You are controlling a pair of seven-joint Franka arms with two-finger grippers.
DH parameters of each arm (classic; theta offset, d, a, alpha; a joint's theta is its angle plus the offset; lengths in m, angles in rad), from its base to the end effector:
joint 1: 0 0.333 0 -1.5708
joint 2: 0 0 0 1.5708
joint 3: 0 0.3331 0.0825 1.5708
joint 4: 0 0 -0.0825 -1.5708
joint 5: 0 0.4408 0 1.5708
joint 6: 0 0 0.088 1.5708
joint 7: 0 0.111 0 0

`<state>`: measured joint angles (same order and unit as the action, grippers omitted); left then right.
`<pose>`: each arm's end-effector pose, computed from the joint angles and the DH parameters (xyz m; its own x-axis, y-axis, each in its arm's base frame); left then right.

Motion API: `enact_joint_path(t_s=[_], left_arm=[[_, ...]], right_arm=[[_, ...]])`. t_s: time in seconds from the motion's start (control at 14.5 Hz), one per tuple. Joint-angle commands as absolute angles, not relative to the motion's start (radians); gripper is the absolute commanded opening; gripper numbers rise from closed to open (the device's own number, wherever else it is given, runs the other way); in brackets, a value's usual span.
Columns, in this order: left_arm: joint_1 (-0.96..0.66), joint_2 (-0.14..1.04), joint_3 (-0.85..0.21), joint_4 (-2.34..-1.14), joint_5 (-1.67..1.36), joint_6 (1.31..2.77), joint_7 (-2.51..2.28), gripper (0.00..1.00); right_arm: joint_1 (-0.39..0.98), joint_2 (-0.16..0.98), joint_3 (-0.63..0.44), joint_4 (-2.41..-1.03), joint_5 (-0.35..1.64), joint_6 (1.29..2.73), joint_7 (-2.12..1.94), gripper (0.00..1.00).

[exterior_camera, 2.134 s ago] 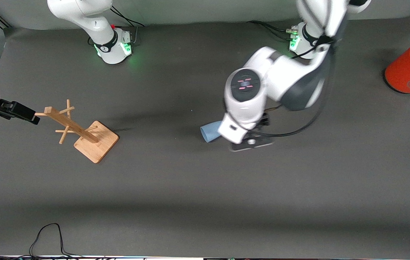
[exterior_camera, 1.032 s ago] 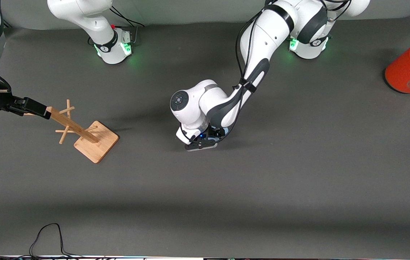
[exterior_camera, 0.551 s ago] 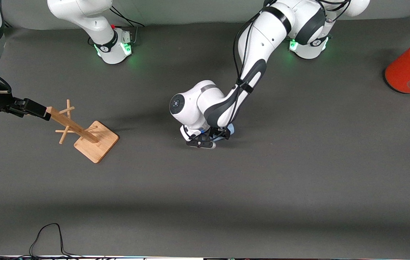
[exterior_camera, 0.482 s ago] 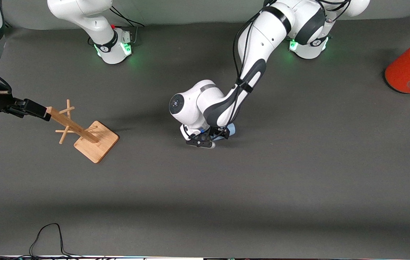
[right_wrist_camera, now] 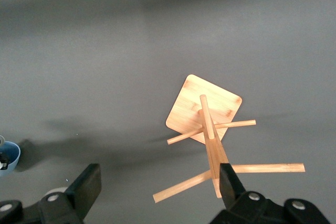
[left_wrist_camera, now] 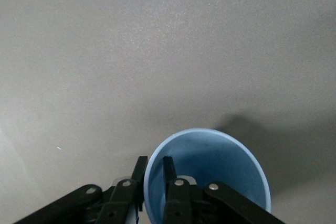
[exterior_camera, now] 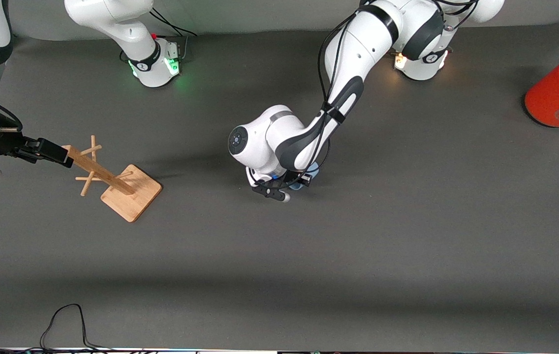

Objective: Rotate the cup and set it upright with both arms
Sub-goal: 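Reach the left gripper down and grasp the cup's rim, then flip the cup upright with the left gripper and set it down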

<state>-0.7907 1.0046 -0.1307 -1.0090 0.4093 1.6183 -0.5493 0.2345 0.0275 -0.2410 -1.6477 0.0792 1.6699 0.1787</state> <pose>0.5436 -0.5900 0.1986 0.9076 -0.3742 -0.1904 -0.4199 -0.8056 -0.4181 0.6259 0.0057 0.5891 0.9814 -0.1913 -0.0175 -0.1921 -0.9789 -0.0702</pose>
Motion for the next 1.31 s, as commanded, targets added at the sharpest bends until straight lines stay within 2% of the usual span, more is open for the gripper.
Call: enact_joint_path(t_s=[0.0,0.48,0.69,0.83,1.03,1.24], left_arm=[[-0.784,0.962,-0.13,-1.003,0.41,1.591,-0.546,0.0],[-0.648,0.694,-0.118,-1.046,0.25,1.523,-0.594,0.0],[-0.542,0.511,-0.118,-1.224,0.14,1.603,-0.588,0.0],[-0.5,0.389,-0.118,-1.406,0.12,1.719,-0.586,0.0],[-0.445,0.237,-0.115,-1.714,0.088,1.995,-0.591,0.0],[-0.436,0.21,-0.109,-1.918,0.084,2.283,-0.659,0.0]], right_arm=[[0.238,0.015,-0.249,-1.664,0.101,1.686,0.152,1.0],[0.236,0.003,-0.252,-1.675,0.101,1.68,0.15,1.0],[0.236,0.003,-0.252,-1.672,0.101,1.678,0.152,1.0],[0.238,-0.003,-0.253,-1.664,0.103,1.678,0.152,1.0],[0.238,-0.008,-0.253,-1.67,0.101,1.684,0.152,1.0],[0.247,-0.009,-0.244,-1.68,0.083,1.742,0.149,1.0]])
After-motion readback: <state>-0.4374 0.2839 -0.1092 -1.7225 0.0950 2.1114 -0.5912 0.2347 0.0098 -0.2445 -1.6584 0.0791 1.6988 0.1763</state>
